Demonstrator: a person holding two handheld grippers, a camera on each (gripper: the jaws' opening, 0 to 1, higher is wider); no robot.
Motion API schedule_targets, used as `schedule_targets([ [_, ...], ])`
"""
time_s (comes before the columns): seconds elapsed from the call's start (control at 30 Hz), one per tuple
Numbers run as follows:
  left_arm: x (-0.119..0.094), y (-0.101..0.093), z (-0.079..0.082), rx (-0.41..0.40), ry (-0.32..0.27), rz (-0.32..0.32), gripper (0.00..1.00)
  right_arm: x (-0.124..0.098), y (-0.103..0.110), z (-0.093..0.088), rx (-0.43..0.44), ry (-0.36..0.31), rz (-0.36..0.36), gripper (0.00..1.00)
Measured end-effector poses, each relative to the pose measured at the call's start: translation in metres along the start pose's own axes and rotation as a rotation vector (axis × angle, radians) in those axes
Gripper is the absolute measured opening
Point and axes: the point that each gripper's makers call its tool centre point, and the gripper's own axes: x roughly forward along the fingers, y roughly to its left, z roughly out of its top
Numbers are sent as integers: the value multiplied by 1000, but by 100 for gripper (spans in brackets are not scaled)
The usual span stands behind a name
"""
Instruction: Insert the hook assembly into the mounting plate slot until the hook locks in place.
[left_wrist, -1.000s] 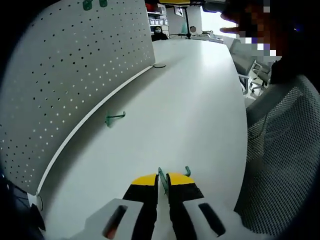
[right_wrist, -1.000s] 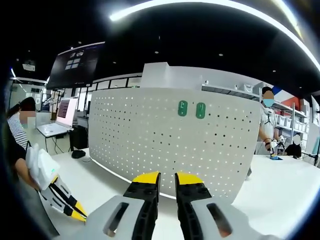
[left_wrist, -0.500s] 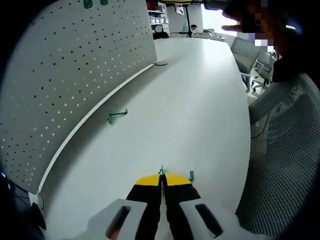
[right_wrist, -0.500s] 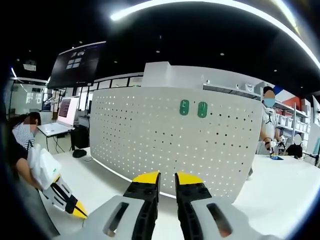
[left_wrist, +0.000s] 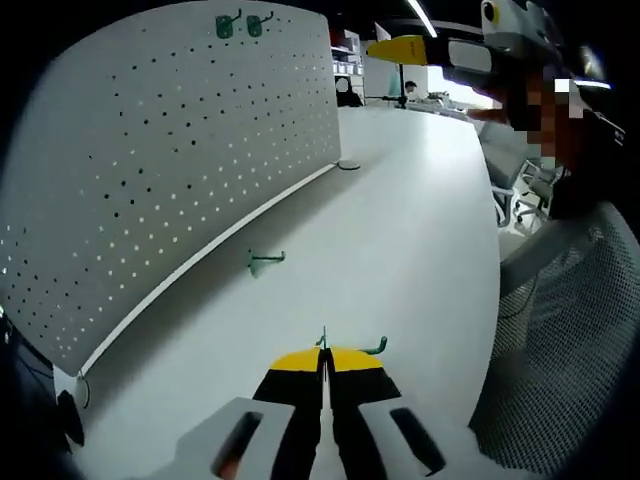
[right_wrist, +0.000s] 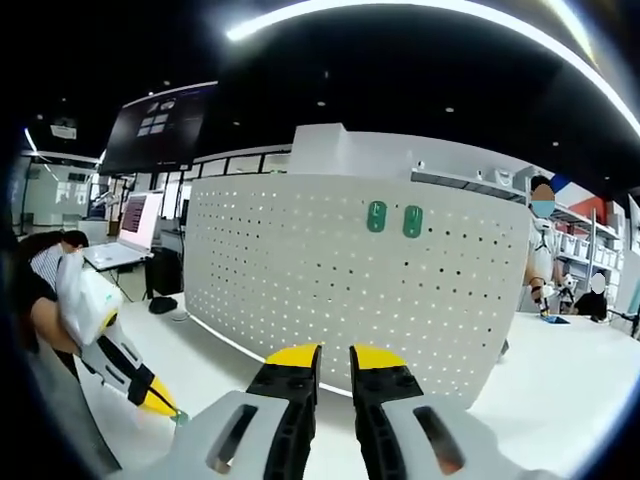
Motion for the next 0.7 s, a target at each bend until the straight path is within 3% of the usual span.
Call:
schedule_targets([
  [0.3,-19,10,20,-51,-87,7,1,-1,10,8,-15,-12,25,10],
  [0.7,-45,23,43,-131,-189,23,1,-7,44,18,-25,-23,112,10],
])
